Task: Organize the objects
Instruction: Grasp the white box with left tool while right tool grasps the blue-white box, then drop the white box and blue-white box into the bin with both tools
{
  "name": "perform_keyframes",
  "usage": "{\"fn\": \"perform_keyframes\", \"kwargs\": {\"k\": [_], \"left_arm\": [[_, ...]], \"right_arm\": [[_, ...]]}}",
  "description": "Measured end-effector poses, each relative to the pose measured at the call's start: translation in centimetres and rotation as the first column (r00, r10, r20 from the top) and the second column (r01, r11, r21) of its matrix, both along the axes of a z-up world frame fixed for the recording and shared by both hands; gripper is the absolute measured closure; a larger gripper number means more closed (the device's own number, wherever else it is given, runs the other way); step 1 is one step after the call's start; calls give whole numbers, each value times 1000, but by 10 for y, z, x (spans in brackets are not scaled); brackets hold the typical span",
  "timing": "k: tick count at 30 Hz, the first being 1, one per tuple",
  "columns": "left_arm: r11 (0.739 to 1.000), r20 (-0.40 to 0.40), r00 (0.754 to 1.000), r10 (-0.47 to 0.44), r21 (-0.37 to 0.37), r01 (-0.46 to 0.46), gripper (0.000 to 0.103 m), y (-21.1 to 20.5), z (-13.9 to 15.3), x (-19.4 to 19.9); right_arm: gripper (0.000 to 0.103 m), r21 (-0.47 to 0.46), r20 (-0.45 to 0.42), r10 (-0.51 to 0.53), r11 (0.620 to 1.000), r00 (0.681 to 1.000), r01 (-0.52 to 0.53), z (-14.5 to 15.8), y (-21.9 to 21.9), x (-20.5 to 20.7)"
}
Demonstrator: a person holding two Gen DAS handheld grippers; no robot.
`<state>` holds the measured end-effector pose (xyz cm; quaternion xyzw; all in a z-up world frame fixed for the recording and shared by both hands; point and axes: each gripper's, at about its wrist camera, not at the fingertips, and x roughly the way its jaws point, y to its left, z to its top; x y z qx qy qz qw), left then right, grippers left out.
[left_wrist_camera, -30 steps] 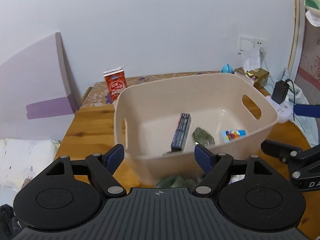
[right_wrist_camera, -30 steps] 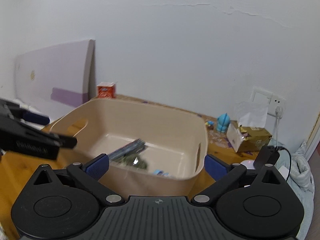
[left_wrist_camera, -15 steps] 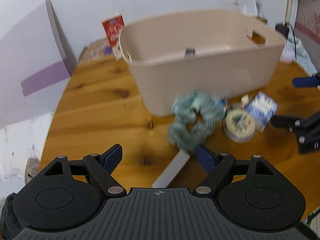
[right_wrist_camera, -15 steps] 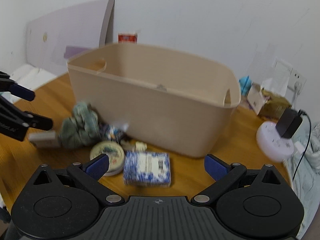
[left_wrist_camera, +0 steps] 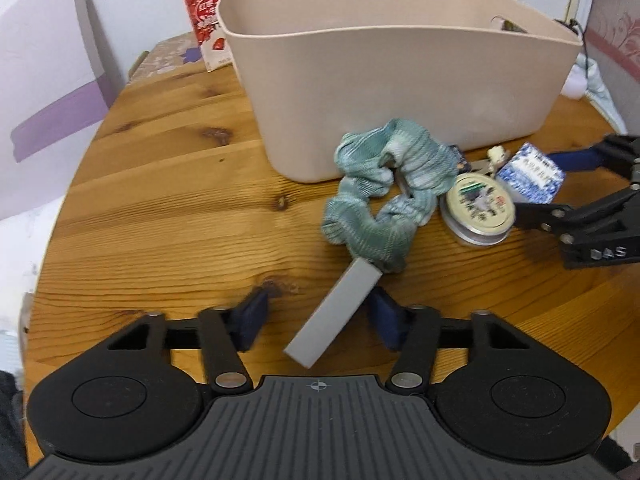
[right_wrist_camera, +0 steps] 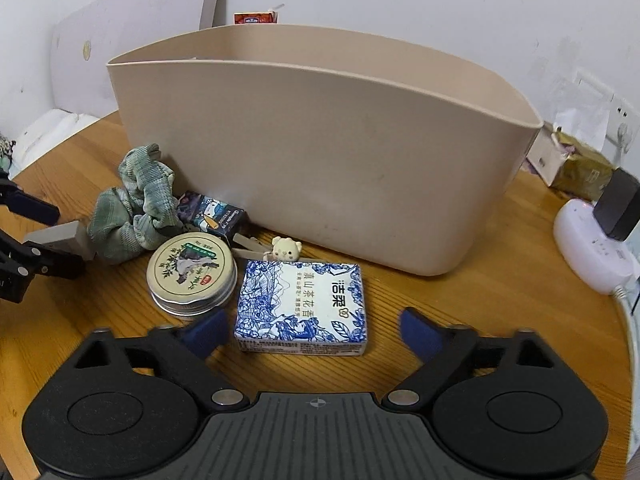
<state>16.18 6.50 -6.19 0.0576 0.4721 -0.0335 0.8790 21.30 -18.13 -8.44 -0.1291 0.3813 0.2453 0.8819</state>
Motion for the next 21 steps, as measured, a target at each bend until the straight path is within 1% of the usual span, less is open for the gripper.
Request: {"fn": "perform_keyframes", "kwargs": {"k": [1,2,3,4,5,8,11,16,19,21], "left_arm": [[1000,1,1000,-4,-14,4,66,0,0,0],[1000,1,1000,-6,-26,6,76,-1,0,0],[999,1,1000,-3,-33,3,80,-2,0,0],[999,4,1000,2,-33,-2,86,-3,0,0],[1000,6,1000,4,-28,-4,88,-5,0,0],[1000,13,1000,-2,-12,2,88,-12,-1,-2],[1000,32,999,1,-16,0,88,-15,4,-7],[1000,93,996,-11,3,11,89,-21,27,-23],[1000,141,990,-20,17,18,89,-25,45,-34],[1000,175,984,-22,22,18,89,-27,58,-39]], "right_arm": [[27,16,-4,-2,1000,1000,2,0,-1,1],[30,29,-5,-3,1000,1000,3,0,-2,2],[38,38,-4,-7,999,1000,7,1,-3,2],[42,40,-1,-6,999,1000,6,1,-3,2],[42,39,1,-5,999,1000,5,2,-3,2],[42,27,6,1,1000,1000,-1,3,-3,-1],[43,19,24,2,1000,1000,-2,5,-5,-7],[43,33,59,-2,999,998,0,21,-14,-20],[43,49,94,-4,999,996,0,35,-18,-29],[43,65,121,-7,998,993,0,50,-23,-33]]}}
